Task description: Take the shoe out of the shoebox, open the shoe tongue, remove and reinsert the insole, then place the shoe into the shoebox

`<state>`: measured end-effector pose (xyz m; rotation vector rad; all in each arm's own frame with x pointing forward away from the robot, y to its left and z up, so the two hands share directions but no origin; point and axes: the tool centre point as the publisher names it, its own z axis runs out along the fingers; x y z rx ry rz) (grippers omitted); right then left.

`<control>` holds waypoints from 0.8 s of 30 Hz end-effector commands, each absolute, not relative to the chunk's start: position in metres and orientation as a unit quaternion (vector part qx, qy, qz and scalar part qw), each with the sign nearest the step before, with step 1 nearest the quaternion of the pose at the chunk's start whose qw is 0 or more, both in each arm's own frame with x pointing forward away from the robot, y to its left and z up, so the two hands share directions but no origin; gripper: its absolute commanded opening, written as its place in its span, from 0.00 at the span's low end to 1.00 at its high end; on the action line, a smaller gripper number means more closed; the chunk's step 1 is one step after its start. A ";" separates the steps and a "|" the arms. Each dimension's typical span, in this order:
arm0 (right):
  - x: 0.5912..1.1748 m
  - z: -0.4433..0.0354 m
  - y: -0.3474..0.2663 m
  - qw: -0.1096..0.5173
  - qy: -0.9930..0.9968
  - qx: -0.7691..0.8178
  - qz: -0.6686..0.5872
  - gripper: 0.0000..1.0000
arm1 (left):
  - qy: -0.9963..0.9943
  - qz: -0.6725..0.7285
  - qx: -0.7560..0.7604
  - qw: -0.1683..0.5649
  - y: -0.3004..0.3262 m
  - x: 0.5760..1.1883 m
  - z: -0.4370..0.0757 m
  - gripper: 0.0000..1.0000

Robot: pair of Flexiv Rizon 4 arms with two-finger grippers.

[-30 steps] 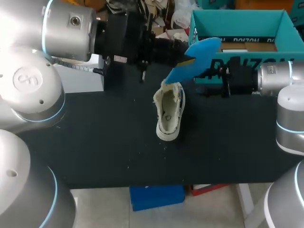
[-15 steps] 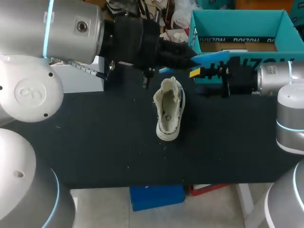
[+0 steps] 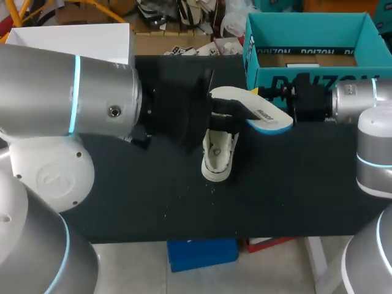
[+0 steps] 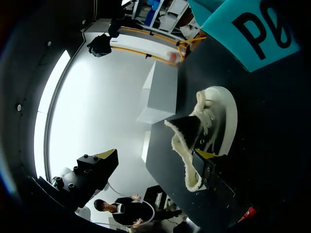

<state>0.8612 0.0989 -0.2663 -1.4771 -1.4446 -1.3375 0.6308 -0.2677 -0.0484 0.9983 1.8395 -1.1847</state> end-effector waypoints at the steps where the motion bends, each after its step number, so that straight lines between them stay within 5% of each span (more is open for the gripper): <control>1: 0.861 -0.267 0.100 0.333 -0.553 -0.567 -0.513 1.00 | 0.695 -0.478 0.377 0.382 -0.257 0.624 -0.060 0.00; 9: 0.861 -0.267 0.100 0.333 -0.553 -0.567 -0.513 1.00 | 0.685 -0.469 0.395 0.393 -0.261 0.614 -0.064 0.00; 24: 0.861 -0.267 0.100 0.333 -0.553 -0.567 -0.513 1.00 | 0.658 -0.400 0.469 0.433 -0.247 0.581 -0.146 0.00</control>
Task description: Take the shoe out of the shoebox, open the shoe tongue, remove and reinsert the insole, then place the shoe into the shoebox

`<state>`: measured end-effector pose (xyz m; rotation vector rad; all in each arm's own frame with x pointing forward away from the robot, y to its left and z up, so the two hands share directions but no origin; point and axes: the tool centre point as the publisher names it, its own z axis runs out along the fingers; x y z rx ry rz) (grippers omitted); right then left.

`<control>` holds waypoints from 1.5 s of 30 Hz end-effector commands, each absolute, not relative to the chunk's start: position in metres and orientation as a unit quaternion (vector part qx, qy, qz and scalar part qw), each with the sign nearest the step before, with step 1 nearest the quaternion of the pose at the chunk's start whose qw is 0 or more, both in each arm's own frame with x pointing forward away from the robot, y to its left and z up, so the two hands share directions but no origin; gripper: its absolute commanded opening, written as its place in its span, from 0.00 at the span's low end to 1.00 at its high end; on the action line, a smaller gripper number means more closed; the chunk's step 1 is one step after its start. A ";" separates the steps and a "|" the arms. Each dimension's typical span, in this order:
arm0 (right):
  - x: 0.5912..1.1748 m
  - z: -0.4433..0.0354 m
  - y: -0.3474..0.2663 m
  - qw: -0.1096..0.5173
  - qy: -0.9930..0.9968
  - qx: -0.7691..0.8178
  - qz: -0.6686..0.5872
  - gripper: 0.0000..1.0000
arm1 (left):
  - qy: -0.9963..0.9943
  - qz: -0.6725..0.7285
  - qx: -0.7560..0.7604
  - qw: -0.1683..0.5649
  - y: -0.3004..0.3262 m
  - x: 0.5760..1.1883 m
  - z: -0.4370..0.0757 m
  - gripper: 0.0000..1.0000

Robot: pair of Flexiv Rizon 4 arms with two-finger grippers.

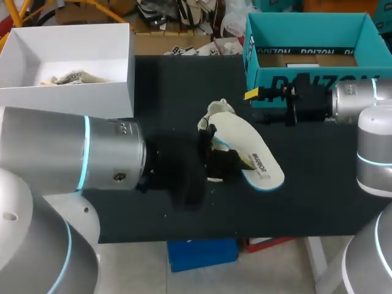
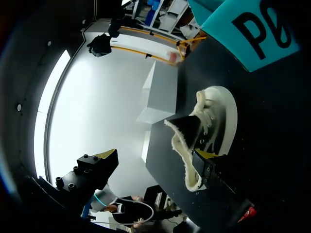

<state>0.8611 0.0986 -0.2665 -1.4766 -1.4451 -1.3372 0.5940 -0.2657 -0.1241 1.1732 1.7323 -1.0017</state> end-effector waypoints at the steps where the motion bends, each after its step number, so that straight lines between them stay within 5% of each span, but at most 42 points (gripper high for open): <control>1: 0.861 -0.267 0.100 0.333 -0.553 -0.567 -0.513 1.00 | 0.648 -0.394 0.480 0.440 -0.247 0.579 -0.150 0.00; 24: 0.861 -0.267 0.100 0.333 -0.553 -0.567 -0.513 1.00 | 0.632 -0.368 0.507 0.457 -0.239 0.576 -0.176 0.00; 45: 0.861 -0.267 0.100 0.333 -0.553 -0.567 -0.513 1.00 | 0.587 -0.319 0.553 0.498 -0.232 0.600 -0.261 0.00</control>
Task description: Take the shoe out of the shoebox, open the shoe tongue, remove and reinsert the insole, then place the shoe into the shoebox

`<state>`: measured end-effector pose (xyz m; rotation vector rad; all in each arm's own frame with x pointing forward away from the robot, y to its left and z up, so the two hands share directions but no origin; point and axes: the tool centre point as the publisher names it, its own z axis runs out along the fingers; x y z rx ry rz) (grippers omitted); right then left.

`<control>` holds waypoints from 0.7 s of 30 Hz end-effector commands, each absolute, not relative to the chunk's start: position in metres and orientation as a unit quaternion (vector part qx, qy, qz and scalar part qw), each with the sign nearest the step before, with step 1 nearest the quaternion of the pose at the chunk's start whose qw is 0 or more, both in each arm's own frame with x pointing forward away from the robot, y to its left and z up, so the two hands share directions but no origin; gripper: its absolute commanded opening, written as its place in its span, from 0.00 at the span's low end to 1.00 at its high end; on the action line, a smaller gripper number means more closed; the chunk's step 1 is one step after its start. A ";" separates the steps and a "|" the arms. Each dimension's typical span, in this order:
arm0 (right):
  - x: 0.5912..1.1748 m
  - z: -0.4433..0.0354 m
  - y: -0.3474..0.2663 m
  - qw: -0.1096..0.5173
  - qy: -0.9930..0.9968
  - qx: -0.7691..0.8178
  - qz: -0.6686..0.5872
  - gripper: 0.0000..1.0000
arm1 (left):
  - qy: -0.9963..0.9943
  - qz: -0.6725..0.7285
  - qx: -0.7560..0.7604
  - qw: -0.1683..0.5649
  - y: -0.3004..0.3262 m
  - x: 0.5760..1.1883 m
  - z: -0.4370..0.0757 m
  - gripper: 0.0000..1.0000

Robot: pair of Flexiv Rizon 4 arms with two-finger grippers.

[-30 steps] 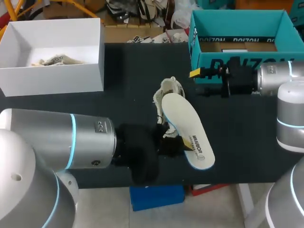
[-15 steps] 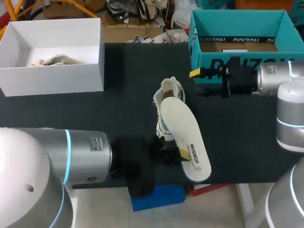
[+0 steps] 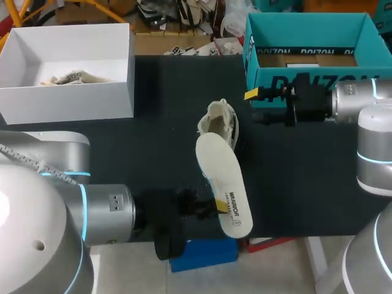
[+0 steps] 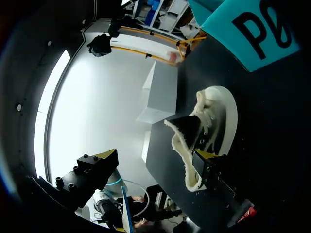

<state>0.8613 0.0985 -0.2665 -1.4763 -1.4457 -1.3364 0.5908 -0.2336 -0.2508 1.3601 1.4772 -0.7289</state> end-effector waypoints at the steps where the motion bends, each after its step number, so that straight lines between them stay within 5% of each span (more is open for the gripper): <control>1: 0.861 -0.267 0.100 0.333 -0.553 -0.567 -0.513 1.00 | 0.585 -0.318 0.554 0.500 -0.231 0.602 -0.264 0.00; 21: 0.861 -0.267 0.100 0.333 -0.553 -0.567 -0.513 1.00 | 0.595 -0.296 0.555 0.501 -0.224 0.659 -0.304 0.00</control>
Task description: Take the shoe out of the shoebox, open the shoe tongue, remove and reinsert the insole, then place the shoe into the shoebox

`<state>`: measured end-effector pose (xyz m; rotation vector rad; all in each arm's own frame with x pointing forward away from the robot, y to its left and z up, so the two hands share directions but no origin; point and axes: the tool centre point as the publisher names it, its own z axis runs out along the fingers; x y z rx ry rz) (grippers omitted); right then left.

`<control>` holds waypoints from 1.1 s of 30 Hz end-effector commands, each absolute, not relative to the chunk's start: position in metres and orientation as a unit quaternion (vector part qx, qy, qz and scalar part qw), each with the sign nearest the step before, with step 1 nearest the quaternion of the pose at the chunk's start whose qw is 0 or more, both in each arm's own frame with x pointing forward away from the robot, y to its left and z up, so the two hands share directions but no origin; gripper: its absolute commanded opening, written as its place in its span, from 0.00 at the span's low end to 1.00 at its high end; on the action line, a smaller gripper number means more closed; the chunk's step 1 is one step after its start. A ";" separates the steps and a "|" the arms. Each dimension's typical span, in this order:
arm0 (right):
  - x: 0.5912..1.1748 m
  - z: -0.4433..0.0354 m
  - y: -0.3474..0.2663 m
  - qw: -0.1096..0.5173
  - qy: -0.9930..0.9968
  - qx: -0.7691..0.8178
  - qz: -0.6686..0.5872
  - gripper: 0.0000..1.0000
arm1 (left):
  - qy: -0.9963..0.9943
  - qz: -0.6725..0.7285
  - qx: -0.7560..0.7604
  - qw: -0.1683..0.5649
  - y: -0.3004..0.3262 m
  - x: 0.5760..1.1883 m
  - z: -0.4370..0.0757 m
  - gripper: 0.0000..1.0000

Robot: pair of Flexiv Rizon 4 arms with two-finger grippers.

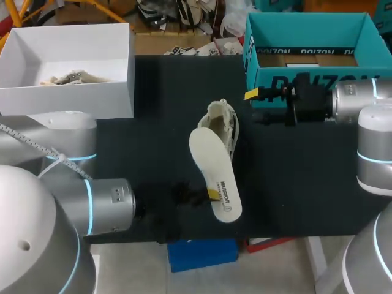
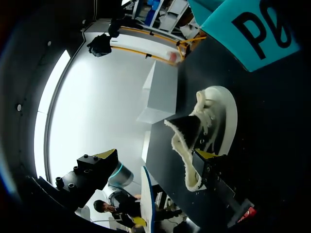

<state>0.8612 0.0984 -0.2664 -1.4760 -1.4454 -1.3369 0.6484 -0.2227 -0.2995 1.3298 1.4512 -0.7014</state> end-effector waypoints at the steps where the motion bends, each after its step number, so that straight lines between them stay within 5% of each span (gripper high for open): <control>1: 0.861 -0.267 0.100 0.333 -0.553 -0.567 -0.513 1.00 | 0.595 -0.295 0.555 0.501 -0.224 0.662 -0.304 0.00; 15: 0.861 -0.267 0.100 0.333 -0.553 -0.567 -0.513 1.00 | 0.534 -0.305 0.567 0.548 -0.237 0.718 -0.309 0.00; 33: 0.861 -0.267 0.100 0.333 -0.553 -0.567 -0.513 1.00 | 0.565 -0.306 0.559 0.524 -0.268 0.762 -0.320 0.00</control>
